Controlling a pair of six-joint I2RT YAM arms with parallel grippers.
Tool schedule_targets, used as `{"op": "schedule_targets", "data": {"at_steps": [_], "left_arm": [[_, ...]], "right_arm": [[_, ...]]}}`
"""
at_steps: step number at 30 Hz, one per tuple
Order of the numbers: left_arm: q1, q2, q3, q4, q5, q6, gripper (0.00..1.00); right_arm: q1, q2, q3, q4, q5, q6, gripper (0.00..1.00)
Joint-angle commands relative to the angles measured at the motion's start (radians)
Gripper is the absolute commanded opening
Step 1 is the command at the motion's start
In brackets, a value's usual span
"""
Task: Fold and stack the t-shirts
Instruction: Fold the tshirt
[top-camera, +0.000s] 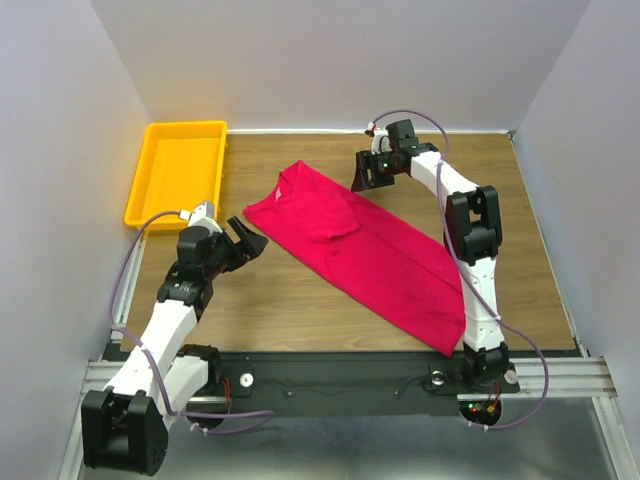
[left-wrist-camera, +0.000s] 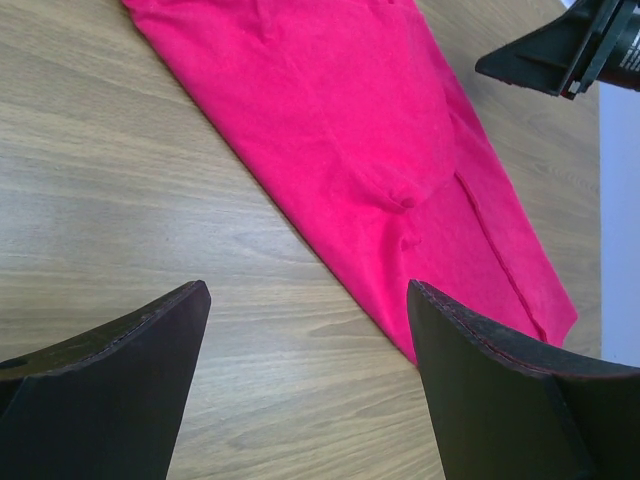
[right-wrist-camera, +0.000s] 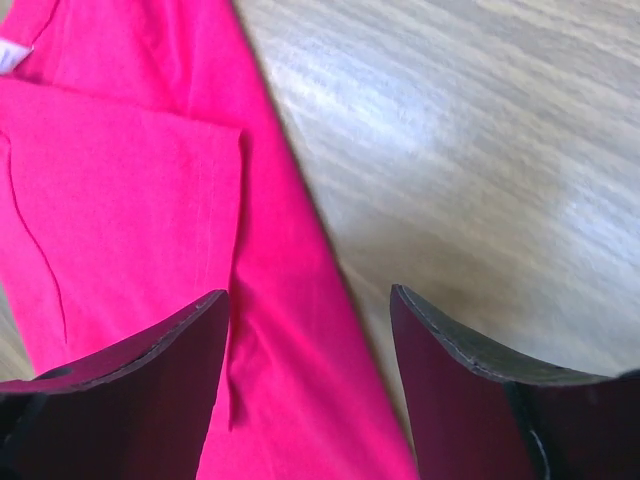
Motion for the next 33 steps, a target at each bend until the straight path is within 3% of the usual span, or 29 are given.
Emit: {"op": "schedule_targets", "data": {"at_steps": [1, 7, 13, 28, 33], "left_arm": [[0.004, 0.026, -0.013, 0.068, 0.014, 0.01, 0.91], [0.004, 0.072, 0.005, 0.079, 0.028, 0.033, 0.91], [0.004, 0.086, 0.011, 0.082, 0.028, 0.044, 0.91], [0.004, 0.079, 0.011, 0.072, 0.027, 0.047, 0.91], [0.005, 0.094, 0.016, 0.08, 0.027, 0.045, 0.91]], "right_arm": [[0.004, 0.053, 0.082, 0.041, -0.051, 0.056, 0.7], [0.005, 0.094, 0.081, 0.037, -0.09, 0.036, 0.66], [0.011, 0.107, 0.032, 0.033, -0.138, 0.031, 0.57], [-0.004, 0.133, 0.113, 0.034, -0.011, 0.09, 0.03], [-0.067, 0.125, 0.127, 0.045, 0.037, 0.143, 0.01]]}}
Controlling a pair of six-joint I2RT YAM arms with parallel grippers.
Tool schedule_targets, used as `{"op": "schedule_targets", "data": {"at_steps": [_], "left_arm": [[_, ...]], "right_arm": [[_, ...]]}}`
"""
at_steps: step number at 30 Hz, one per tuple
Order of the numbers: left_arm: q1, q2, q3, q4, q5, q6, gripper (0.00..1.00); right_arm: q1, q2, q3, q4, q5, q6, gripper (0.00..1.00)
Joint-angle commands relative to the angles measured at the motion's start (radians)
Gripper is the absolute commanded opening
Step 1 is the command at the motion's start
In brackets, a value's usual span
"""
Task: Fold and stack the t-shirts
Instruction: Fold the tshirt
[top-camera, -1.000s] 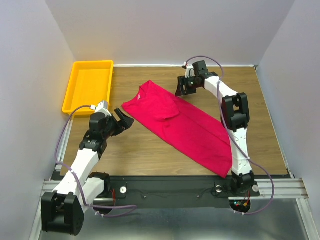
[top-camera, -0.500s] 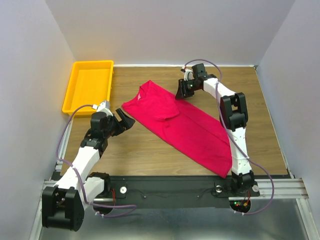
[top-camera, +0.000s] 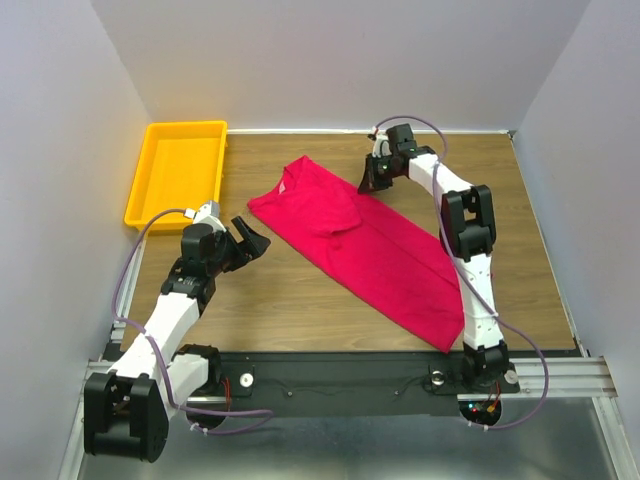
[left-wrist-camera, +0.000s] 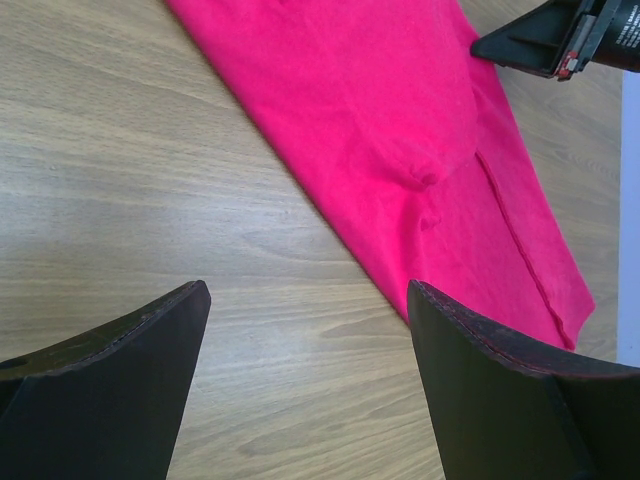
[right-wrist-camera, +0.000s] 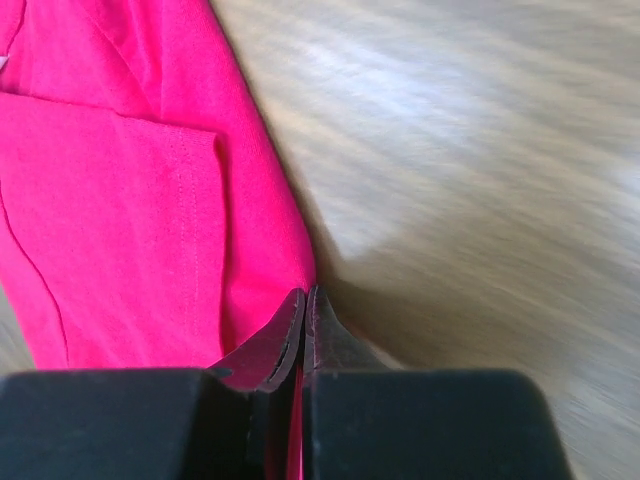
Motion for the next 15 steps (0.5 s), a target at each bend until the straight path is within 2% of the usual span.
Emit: {"op": "schedule_targets", "data": {"at_steps": [1, 6, 15], "left_arm": [[0.004, 0.005, 0.018, 0.04, 0.011, 0.023, 0.91], [0.004, 0.024, 0.025, 0.056, 0.02, 0.021, 0.91], [0.004, 0.042, 0.025, 0.097, 0.043, 0.004, 0.91]], "right_arm": [[-0.072, -0.003, 0.039, 0.05, 0.085, 0.057, 0.01], [-0.161, -0.051, -0.043, 0.103, 0.143, 0.101, 0.01], [-0.322, -0.218, -0.313, 0.222, 0.257, 0.181, 0.01]]}}
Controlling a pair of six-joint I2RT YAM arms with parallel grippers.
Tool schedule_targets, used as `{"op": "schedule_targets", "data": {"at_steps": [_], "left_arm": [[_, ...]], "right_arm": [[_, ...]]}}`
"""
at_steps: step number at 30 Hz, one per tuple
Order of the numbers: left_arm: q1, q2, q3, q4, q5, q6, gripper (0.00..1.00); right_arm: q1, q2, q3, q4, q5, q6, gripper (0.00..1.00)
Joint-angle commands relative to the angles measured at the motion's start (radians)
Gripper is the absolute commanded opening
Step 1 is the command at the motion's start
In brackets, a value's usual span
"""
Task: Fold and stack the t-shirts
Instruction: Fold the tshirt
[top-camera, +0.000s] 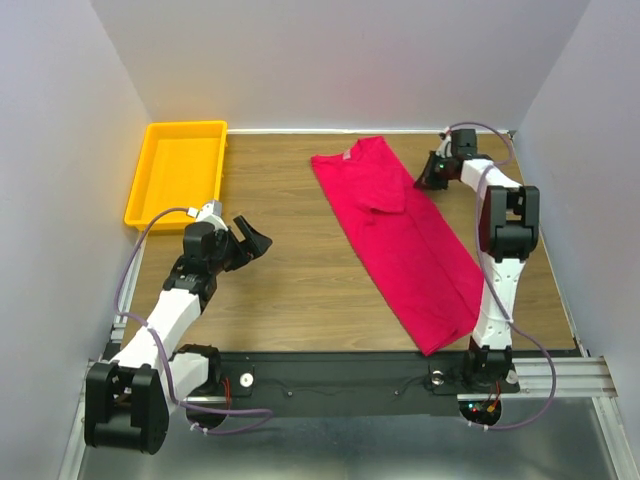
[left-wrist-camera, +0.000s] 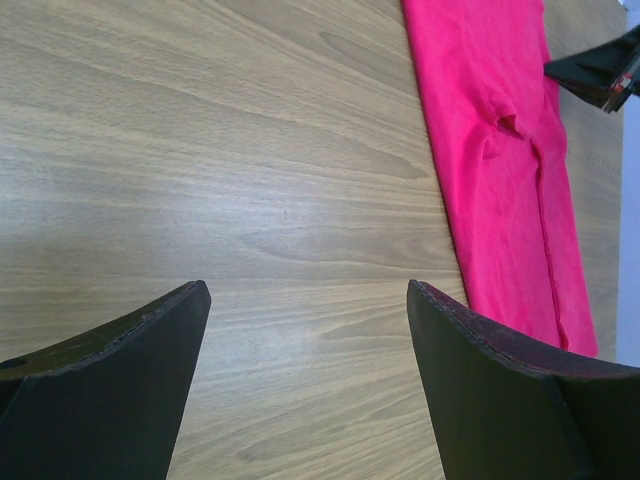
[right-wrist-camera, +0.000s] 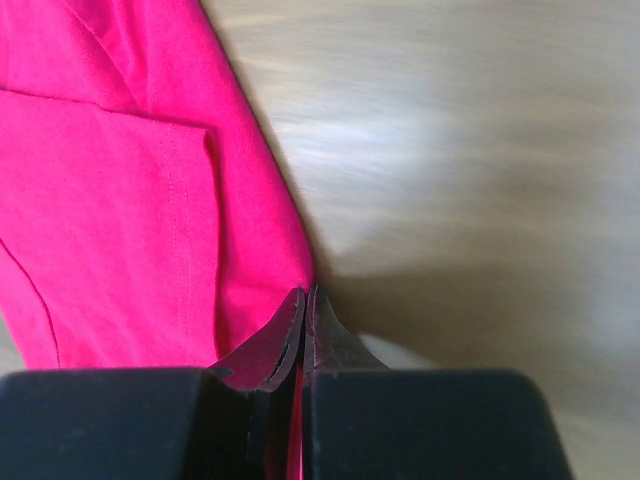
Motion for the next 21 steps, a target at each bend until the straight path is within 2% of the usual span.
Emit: {"op": "schedule_targets", "data": {"at_steps": [1, 6, 13, 16, 17, 19, 21], "left_arm": [[0.004, 0.001, 0.025, 0.075, 0.033, 0.002, 0.91], [0.004, 0.036, 0.022, 0.116, 0.062, -0.015, 0.91], [0.002, 0.119, 0.025, 0.193, 0.155, -0.032, 0.89], [-0.009, 0.165, 0.033, 0.23, 0.198, -0.041, 0.88], [-0.019, 0.179, 0.038, 0.239, 0.205, -0.043, 0.88], [-0.065, 0.235, 0.06, 0.268, 0.211, -0.05, 0.87], [-0.151, 0.314, 0.111, 0.29, 0.205, -0.057, 0.86]], "right_arm": [[-0.072, -0.106, -0.089, 0.076, 0.109, 0.05, 0.01], [-0.138, -0.157, -0.177, 0.117, 0.24, 0.144, 0.01], [-0.179, -0.18, -0.217, 0.133, 0.292, 0.205, 0.01], [-0.187, -0.191, -0.217, 0.136, 0.289, 0.172, 0.14], [-0.188, -0.207, -0.212, 0.134, 0.281, 0.153, 0.24], [-0.189, -0.233, -0.211, 0.136, 0.284, 0.087, 0.33], [-0.19, -0.281, -0.212, 0.136, 0.297, 0.014, 0.49]]}}
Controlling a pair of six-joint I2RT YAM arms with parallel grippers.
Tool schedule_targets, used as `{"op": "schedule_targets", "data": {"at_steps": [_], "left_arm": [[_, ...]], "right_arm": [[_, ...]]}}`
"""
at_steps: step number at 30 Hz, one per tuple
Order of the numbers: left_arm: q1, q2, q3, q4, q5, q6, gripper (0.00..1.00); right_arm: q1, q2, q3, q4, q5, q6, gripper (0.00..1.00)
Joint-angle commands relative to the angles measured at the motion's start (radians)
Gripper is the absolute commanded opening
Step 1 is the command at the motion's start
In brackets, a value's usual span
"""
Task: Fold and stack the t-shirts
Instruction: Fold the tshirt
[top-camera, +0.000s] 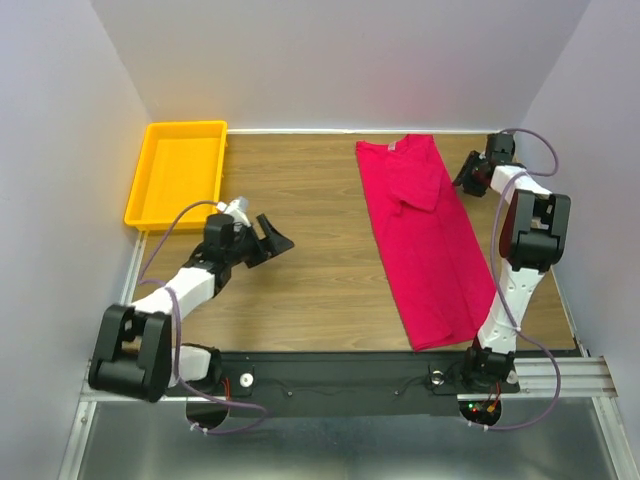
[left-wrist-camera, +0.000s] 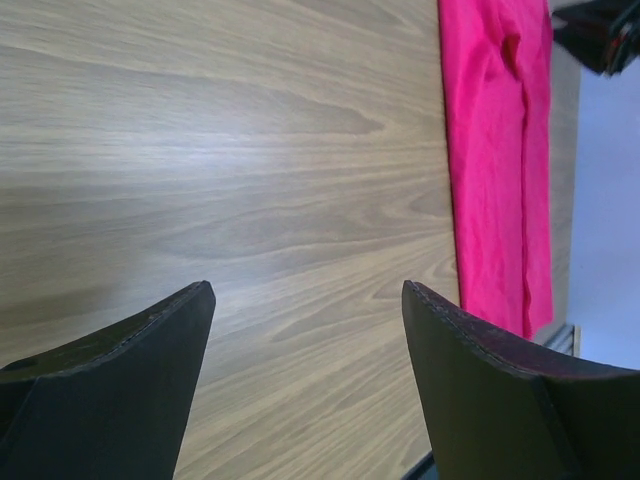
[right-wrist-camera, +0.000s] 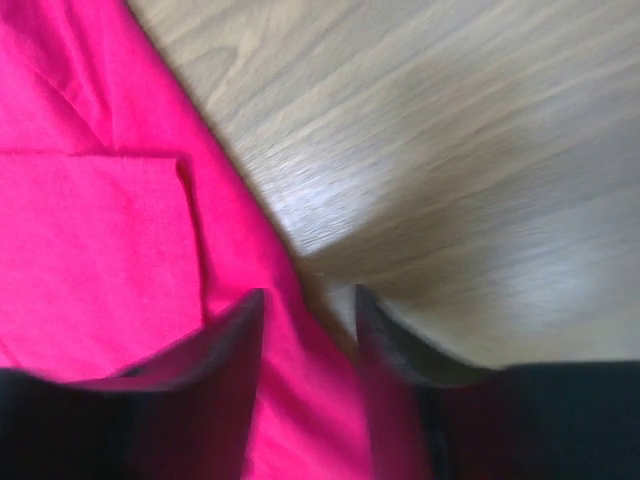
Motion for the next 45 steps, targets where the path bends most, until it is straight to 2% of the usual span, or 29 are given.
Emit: {"op": "schedule_targets", "data": {"at_steps": [1, 4, 5, 6, 7, 9, 13, 21, 25, 28, 29, 35, 37, 38, 44, 45], "left_arm": [[-0.135, 0.114, 0.115, 0.11, 0.037, -0.019, 0.86], [-0.276, 0.248, 0.207, 0.139, 0.026, -0.054, 0.84], [-0.312, 0.282, 0.233, 0.141, 0.026, -0.062, 0.82], [-0.34, 0.345, 0.277, 0.142, 0.023, -0.074, 0.82], [-0.364, 0.374, 0.294, 0.145, 0.021, -0.088, 0.82], [-0.438, 0.42, 0.331, 0.163, 0.021, -0.131, 0.82], [-0.544, 0.519, 0.367, 0.173, -0.001, -0.199, 0.81], [-0.731, 0.661, 0.459, 0.176, -0.07, -0.347, 0.75], [-0.768, 0.707, 0.476, 0.171, -0.106, -0.424, 0.74], [-0.772, 0.735, 0.492, 0.158, -0.121, -0.455, 0.71], [-0.775, 0.741, 0.503, 0.153, -0.133, -0.464, 0.66], [-0.78, 0.803, 0.565, 0.082, -0.166, -0.473, 0.59], [-0.782, 0.821, 0.571, 0.076, -0.173, -0.479, 0.56], [-0.782, 0.827, 0.571, 0.076, -0.172, -0.481, 0.49], [-0.783, 0.841, 0.574, 0.076, -0.181, -0.47, 0.32], [-0.783, 0.841, 0.575, 0.069, -0.184, -0.464, 0.23]], "right_arm": [[-0.012, -0.144, -0.007, 0.044, 0.054, -0.145, 0.52], [-0.016, -0.232, -0.06, 0.043, 0.049, -0.255, 0.71], [-0.018, -0.262, -0.085, 0.043, 0.005, -0.287, 0.72], [-0.023, -0.325, -0.149, 0.043, -0.033, -0.358, 0.78], [-0.024, -0.366, -0.186, 0.043, -0.072, -0.38, 0.78], [-0.026, -0.438, -0.264, 0.043, -0.152, -0.445, 0.86], [-0.026, -0.624, -0.451, 0.043, -0.203, -0.496, 0.88], [-0.041, -0.772, -0.613, 0.044, -0.207, -0.492, 0.89], [-0.056, -0.792, -0.625, 0.047, -0.207, -0.481, 0.89], [-0.067, -0.798, -0.636, 0.053, -0.219, -0.473, 0.89], [-0.07, -0.798, -0.637, 0.058, -0.221, -0.472, 0.89], [-0.089, -0.804, -0.648, 0.069, -0.233, -0.463, 0.89], [-0.093, -0.805, -0.648, 0.07, -0.236, -0.461, 0.89], [-0.096, -0.805, -0.65, 0.07, -0.236, -0.46, 0.89], [-0.11, -0.812, -0.654, 0.075, -0.255, -0.455, 0.89], [-0.112, -0.815, -0.654, 0.075, -0.258, -0.453, 0.89]]}}
